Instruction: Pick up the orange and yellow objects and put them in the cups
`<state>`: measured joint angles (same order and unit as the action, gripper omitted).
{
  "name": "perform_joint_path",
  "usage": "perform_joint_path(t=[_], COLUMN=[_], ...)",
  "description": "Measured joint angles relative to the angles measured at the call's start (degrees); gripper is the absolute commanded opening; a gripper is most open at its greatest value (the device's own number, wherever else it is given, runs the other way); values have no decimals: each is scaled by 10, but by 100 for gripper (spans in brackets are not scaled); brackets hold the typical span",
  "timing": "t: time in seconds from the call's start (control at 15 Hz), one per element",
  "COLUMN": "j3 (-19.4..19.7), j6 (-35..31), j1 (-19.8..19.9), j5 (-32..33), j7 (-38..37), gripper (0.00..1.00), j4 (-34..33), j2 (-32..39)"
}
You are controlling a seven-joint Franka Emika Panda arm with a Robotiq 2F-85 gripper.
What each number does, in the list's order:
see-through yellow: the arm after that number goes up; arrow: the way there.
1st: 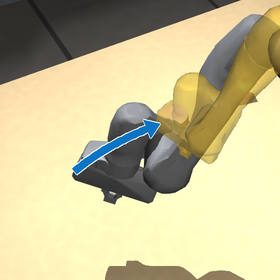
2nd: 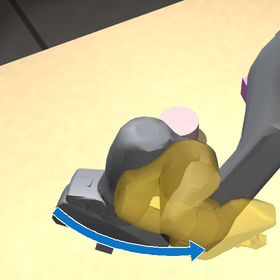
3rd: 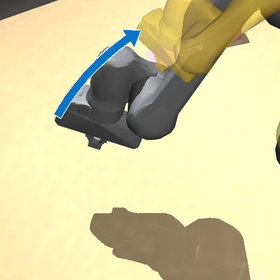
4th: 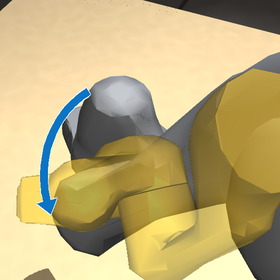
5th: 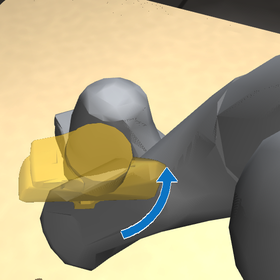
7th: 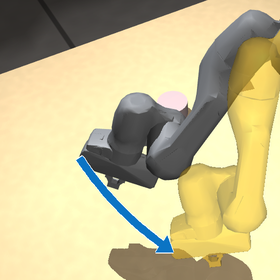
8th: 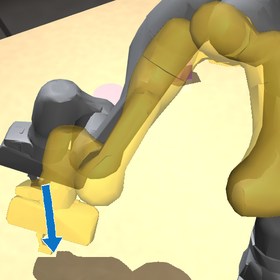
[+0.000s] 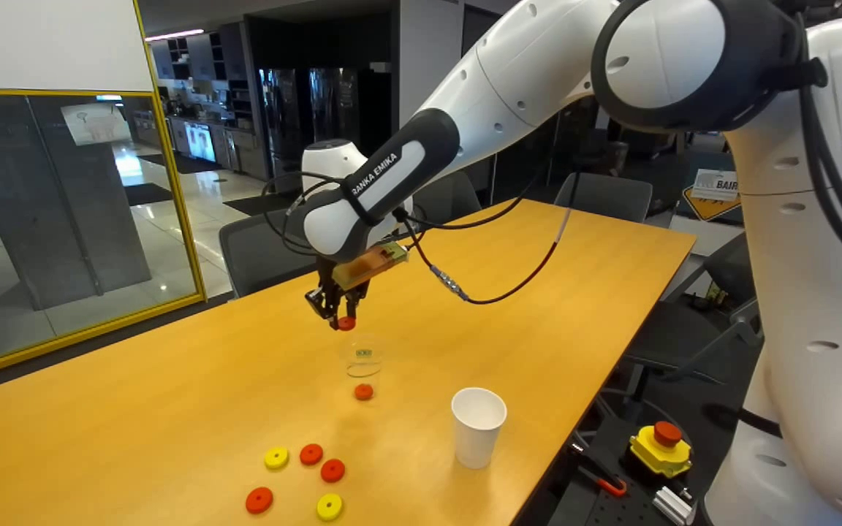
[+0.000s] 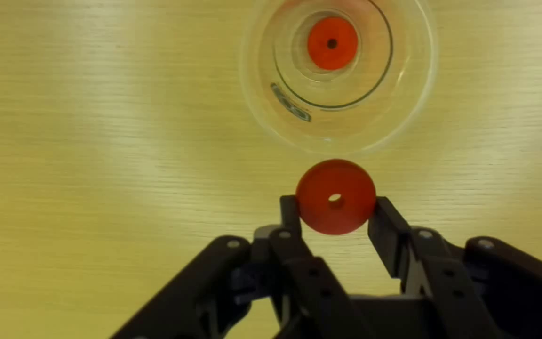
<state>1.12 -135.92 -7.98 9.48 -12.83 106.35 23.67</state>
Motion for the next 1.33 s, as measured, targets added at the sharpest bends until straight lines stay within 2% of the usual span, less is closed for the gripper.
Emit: perform_joint_path(t=[0.2,0.53,0.93,1.0,1.07,1.2,1.33], j3=[0,-5,-22,-24,-26,-28,-28], j6=[-6,-8,-13,-13,-13,-13,-13], j1=[17,19,20,21,21,21,23], j5=[0,-1,-38,-45,-49,-60,-67], j7=[10,19,47,52,56,61,66], gripper=[17,17,17,46,69,72,84], j4=[37,83,105,106,107,108,108], j2=[-31,-61,-67,-67,-67,-66,-65])
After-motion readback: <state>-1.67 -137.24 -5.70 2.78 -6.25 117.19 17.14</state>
